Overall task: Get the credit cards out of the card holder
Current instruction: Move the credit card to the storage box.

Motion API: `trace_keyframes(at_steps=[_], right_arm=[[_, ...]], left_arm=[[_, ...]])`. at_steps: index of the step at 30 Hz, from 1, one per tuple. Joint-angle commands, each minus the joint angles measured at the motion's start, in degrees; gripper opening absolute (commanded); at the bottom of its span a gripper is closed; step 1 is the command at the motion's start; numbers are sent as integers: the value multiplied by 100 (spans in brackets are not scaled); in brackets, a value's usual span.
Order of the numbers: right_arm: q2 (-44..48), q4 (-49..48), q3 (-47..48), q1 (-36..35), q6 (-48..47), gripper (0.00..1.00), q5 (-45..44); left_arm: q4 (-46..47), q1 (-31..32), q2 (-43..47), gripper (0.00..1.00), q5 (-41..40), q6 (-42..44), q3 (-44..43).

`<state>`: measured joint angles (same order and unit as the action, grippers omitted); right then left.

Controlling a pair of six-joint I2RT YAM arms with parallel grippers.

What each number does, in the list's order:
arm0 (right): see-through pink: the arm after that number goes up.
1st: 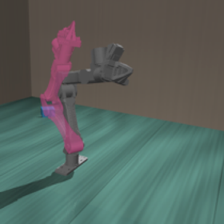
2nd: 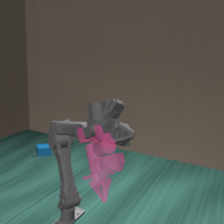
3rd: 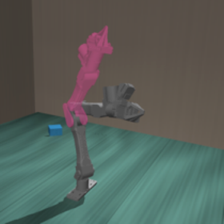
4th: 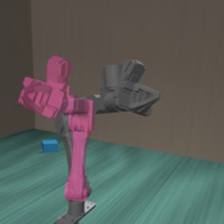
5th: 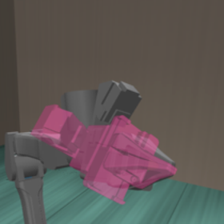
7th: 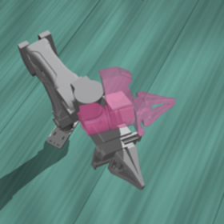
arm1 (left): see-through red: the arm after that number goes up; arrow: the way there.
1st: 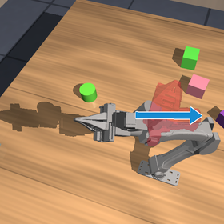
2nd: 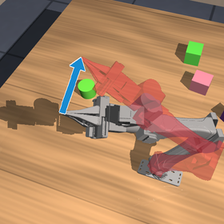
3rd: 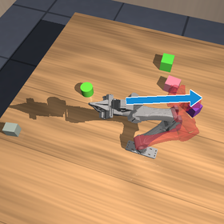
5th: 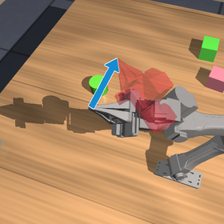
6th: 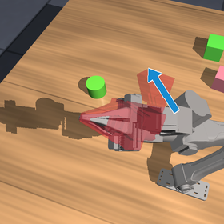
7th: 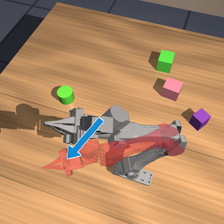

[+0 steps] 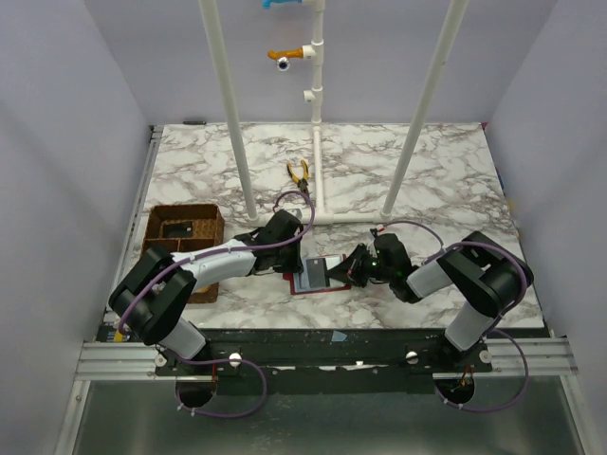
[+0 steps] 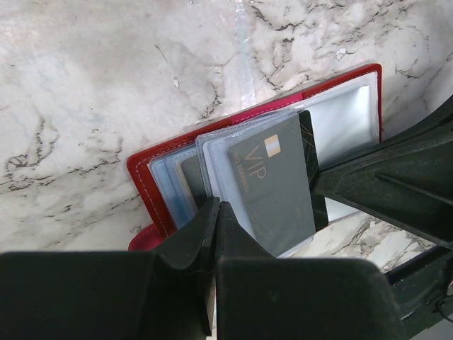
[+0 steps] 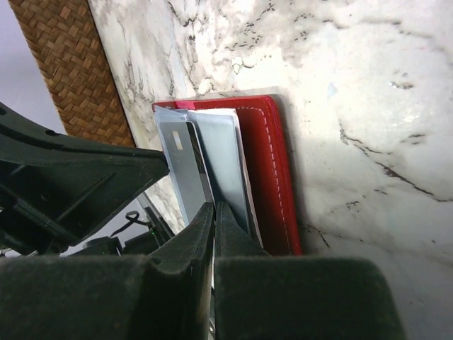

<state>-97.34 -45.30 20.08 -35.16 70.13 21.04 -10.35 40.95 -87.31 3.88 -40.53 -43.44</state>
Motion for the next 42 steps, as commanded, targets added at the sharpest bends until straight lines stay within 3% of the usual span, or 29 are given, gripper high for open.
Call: trace_keyframes(at_steps=[1,18,42], right_arm=[[45,289,25,40,-179,4,-195],[480,326,-317,155,-125,1,-422],[1594,1571,-150,459,-508,1,-362]], left_arm=[[-741,17,-222,0,-538,221,222],[-802,20,-141,0,-564,160,226],[-1079,43,132,0,-412,187,-212]])
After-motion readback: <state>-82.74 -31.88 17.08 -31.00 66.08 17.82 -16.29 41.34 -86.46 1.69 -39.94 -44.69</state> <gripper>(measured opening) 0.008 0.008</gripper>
